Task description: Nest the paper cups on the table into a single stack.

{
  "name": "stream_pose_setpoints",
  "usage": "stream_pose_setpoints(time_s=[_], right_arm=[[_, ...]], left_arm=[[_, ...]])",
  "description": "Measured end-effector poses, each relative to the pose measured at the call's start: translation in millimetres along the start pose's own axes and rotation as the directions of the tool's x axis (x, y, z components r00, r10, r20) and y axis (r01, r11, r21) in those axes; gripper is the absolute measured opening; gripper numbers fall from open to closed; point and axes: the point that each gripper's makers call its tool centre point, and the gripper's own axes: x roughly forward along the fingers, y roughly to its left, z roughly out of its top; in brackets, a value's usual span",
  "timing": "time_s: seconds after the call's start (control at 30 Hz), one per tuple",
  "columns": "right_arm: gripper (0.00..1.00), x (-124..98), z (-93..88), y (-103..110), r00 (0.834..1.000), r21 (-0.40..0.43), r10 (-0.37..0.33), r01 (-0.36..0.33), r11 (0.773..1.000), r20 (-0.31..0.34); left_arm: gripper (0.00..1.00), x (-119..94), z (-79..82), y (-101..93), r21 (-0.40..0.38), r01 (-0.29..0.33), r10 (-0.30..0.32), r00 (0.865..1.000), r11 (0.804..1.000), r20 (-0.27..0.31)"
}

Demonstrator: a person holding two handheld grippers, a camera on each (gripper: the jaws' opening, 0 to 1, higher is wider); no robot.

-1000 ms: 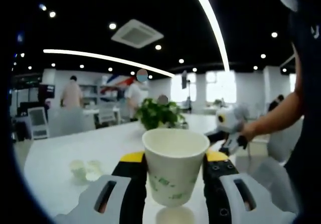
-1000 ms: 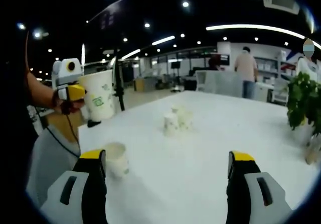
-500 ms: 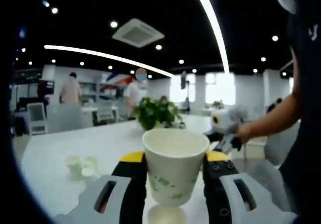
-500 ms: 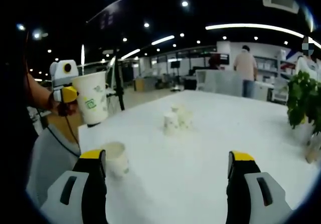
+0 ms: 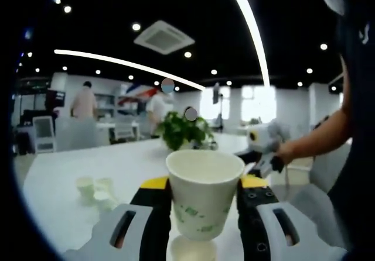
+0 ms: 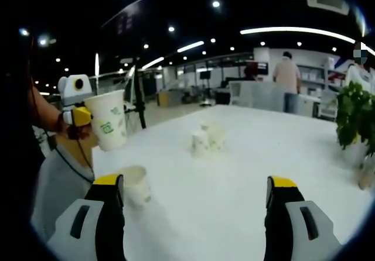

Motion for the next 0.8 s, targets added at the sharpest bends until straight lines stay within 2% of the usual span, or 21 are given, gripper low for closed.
stream_pose_setpoints(time_s=[0.43, 0.7, 0.8], right_arm=[[1.00, -1.9, -5.1, 0.0, 1.000, 0.010, -0.005, 0.005, 1.000, -0.005], [1.00, -2.9, -6.0, -0.4, 1.000, 0.015, -0.009, 0.009, 1.000, -0.005], [1.00, -3.6, -6.8, -0.5, 1.000, 0.018, -0.010, 0.011, 1.000, -0.005]], left_arm=[[0.42, 0.0, -29.4, 5.3, -0.018, -0.010, 0.010, 1.000, 1.000, -0.006], [0.42, 3.6, -42.0, 3.5, -0.015, -0.010, 0.010, 1.000, 1.000, -0.019], [0.42, 4.4, -51.7, 6.9, -0.008, -0.020, 0.020, 0.999, 1.000, -0.027]])
